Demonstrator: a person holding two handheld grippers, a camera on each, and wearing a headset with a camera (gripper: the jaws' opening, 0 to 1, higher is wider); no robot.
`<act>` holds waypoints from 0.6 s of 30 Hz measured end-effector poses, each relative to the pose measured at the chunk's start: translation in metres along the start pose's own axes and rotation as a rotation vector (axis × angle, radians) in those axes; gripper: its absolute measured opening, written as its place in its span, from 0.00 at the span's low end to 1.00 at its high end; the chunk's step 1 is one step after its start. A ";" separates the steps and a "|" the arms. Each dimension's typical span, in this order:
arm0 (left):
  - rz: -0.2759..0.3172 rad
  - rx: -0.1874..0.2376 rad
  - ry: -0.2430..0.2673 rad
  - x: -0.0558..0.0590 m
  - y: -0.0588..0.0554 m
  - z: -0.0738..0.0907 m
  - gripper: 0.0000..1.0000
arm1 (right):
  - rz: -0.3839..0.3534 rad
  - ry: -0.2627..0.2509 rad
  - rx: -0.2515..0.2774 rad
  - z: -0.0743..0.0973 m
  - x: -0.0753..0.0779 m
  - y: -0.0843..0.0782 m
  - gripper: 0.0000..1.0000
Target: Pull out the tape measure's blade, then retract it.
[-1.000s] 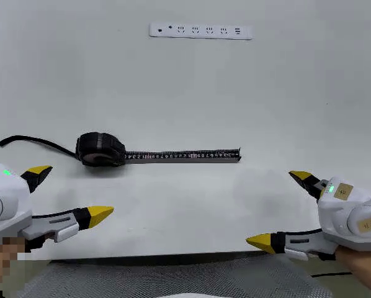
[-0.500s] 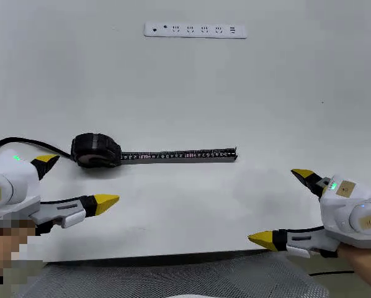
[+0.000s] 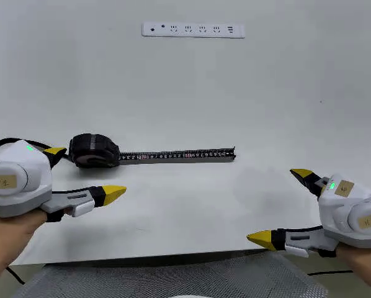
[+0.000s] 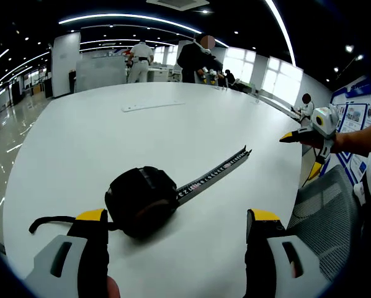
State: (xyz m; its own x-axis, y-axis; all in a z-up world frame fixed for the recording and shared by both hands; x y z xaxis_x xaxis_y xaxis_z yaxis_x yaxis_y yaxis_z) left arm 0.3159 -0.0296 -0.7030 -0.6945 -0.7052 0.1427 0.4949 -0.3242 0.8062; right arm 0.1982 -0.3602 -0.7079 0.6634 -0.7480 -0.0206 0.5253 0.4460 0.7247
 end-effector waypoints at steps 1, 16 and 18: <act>0.001 -0.001 0.004 0.000 0.000 0.000 0.89 | 0.002 0.000 -0.002 0.000 0.000 0.000 0.99; 0.026 0.007 0.012 -0.001 0.002 -0.004 0.88 | 0.002 0.016 -0.008 -0.003 -0.001 0.000 0.99; 0.034 0.010 0.015 -0.002 0.002 -0.004 0.88 | 0.001 0.019 -0.008 -0.004 -0.002 0.000 0.99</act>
Point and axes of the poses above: the centre of the closed fingertips' face, and the gripper's own axes: z roughly backward along the fingers, x roughly to its right, y roughly out of its top, the point moved 4 cm from there along z, roughly backward along the fingers, and after that the axes turned 2 degrees about x, right-handed, at the moved point
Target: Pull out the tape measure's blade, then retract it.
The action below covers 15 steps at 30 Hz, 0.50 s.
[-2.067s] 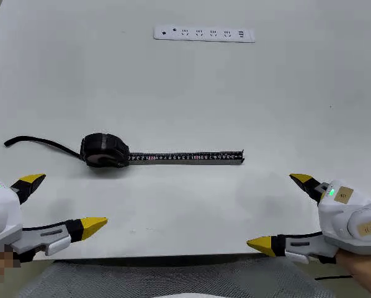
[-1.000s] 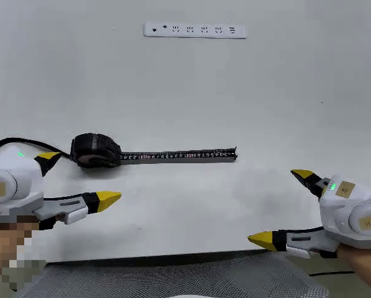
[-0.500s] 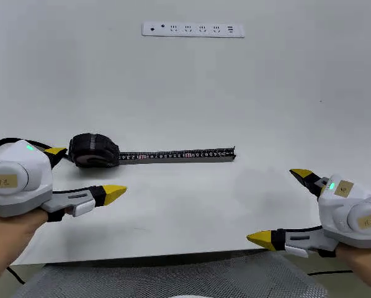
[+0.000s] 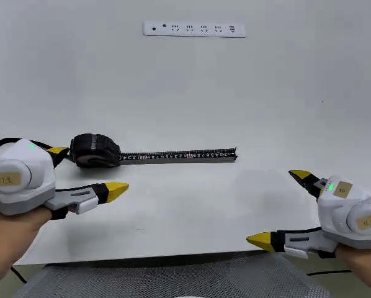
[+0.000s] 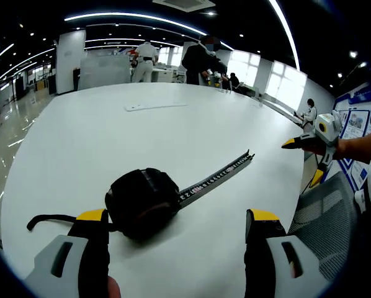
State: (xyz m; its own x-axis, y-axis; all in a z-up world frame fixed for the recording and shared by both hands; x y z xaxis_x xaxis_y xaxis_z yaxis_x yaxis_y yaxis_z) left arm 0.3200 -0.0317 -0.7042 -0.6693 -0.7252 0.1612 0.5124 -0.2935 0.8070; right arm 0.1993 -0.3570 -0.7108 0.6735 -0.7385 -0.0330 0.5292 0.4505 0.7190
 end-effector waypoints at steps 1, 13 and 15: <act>-0.004 -0.002 0.003 0.000 0.000 0.000 0.87 | -0.001 0.001 0.001 -0.001 0.000 0.001 0.99; 0.089 0.014 0.095 -0.007 0.006 -0.010 0.83 | 0.012 0.026 0.002 -0.009 0.002 0.007 0.94; 0.095 0.016 0.112 -0.009 0.006 -0.011 0.81 | 0.015 0.026 0.003 -0.011 0.004 0.009 0.94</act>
Point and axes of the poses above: the centre of the closed fingertips' face, and the gripper's own axes: z roughly backward along the fingers, x roughly to its right, y roughly out of its top, the point moved 4 cm from there along z, roughly backward along the fingers, and after that the axes turned 2 degrees about x, right-handed, at the moved point
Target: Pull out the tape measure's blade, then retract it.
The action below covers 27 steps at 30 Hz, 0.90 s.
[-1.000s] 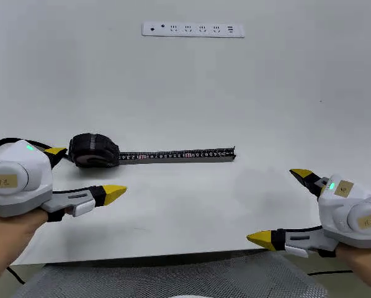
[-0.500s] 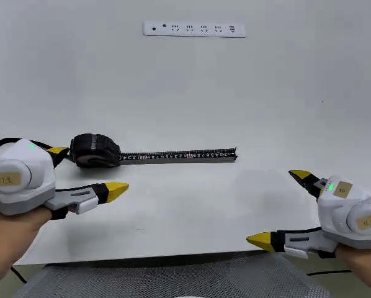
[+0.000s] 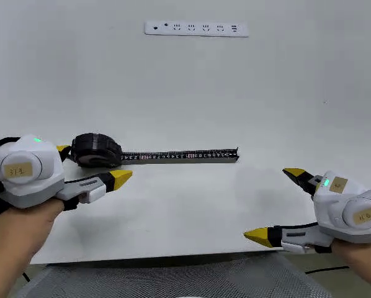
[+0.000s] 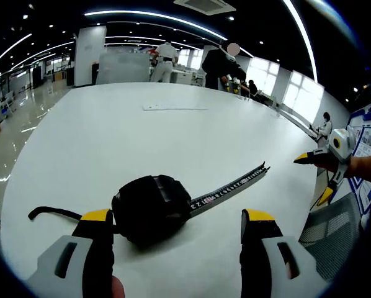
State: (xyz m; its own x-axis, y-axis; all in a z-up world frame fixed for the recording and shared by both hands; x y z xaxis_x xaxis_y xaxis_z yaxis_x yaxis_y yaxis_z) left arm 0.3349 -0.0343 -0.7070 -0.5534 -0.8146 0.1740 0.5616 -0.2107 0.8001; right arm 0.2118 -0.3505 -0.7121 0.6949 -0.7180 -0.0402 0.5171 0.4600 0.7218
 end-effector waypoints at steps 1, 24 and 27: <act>-0.001 -0.001 0.012 -0.001 0.000 0.000 0.80 | 0.001 0.002 0.002 -0.001 0.001 0.001 0.94; 0.097 0.067 0.196 -0.007 0.004 -0.013 0.69 | 0.038 0.038 0.027 -0.032 0.017 0.020 0.88; 0.115 0.071 0.212 -0.008 0.005 -0.014 0.69 | 0.040 0.042 0.027 -0.035 0.019 0.021 0.88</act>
Point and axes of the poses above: the centre of the closed fingertips' face, and the gripper's own axes: z roughly backward along the fingers, x roughly to its right, y roughly out of its top, the point moved 4 cm from there along z, roughly backward along the fingers, and after that the axes turned 2 degrees about x, right-handed, at the moved point
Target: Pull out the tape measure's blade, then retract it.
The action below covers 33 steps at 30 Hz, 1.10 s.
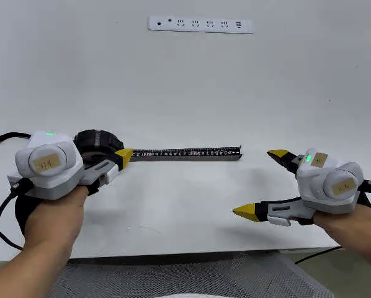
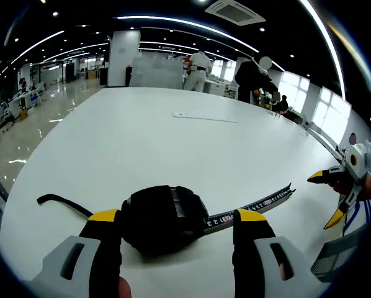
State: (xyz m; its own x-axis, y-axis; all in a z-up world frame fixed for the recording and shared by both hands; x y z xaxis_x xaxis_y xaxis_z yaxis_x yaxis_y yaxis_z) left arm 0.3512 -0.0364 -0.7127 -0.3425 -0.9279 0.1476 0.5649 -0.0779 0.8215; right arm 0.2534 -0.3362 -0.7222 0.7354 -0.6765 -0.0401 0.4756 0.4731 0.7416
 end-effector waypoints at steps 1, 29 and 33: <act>0.002 0.000 0.011 -0.001 0.000 -0.001 0.68 | 0.002 -0.001 -0.002 -0.001 0.002 0.000 0.88; 0.036 -0.018 0.138 -0.010 -0.002 -0.010 0.58 | 0.122 0.072 -0.048 -0.030 0.037 0.015 0.59; 0.040 -0.019 0.138 -0.010 -0.002 -0.011 0.58 | 0.131 0.086 -0.060 -0.034 0.040 0.014 0.56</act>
State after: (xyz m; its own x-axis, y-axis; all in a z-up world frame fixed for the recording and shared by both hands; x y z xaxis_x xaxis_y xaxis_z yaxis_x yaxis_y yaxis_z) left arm 0.3618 -0.0305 -0.7221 -0.2135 -0.9716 0.1017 0.5907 -0.0455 0.8056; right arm 0.3056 -0.3372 -0.7356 0.8302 -0.5574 -0.0045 0.3988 0.5884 0.7034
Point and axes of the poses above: the centre of the closed fingertips' face, and the gripper's own axes: z roughly backward along the fingers, x roughly to its right, y roughly out of its top, the point moved 4 cm from there along z, roughly backward along the fingers, and after that the axes turned 2 degrees about x, right-handed, at the moved point
